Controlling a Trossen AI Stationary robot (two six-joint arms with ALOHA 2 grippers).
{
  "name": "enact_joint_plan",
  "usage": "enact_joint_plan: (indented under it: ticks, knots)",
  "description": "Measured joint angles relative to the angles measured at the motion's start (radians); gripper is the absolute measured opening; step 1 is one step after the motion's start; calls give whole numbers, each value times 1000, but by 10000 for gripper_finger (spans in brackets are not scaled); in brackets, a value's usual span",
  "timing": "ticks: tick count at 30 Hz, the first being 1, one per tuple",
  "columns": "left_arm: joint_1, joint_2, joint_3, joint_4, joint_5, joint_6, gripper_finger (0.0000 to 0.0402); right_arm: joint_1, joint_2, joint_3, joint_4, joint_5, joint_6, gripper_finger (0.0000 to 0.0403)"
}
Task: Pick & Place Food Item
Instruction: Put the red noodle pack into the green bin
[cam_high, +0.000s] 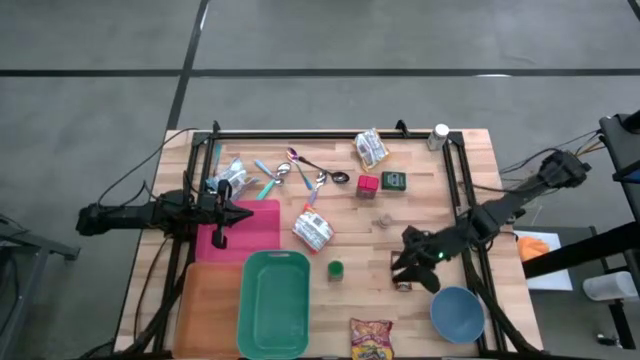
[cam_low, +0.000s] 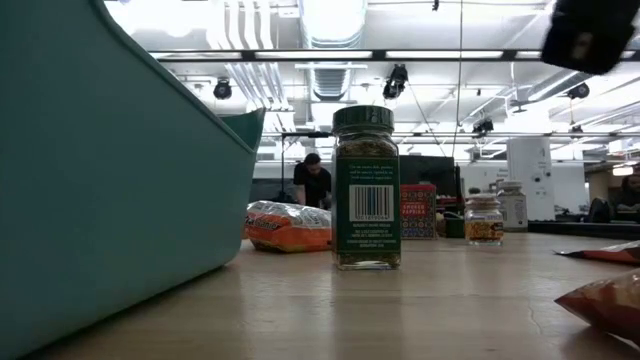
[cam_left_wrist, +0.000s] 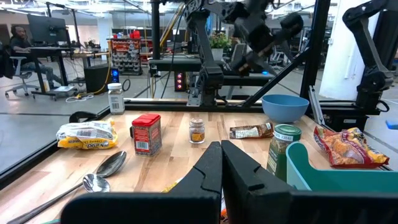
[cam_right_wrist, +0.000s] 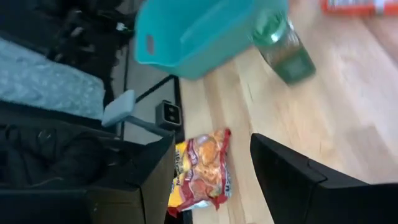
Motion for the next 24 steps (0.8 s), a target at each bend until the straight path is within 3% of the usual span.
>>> enact_joint_plan:
  ticks: [6,15,24]
  knots:
    - [0,0,0,0,0,0,0,55,116,59,-70,45,121,206]
    - [0,0,0,0,0,0,0,55,270,208,-245,71,155,206]
    - [0,0,0,0,0,0,0,55,416,283,-242,-108,274,206]
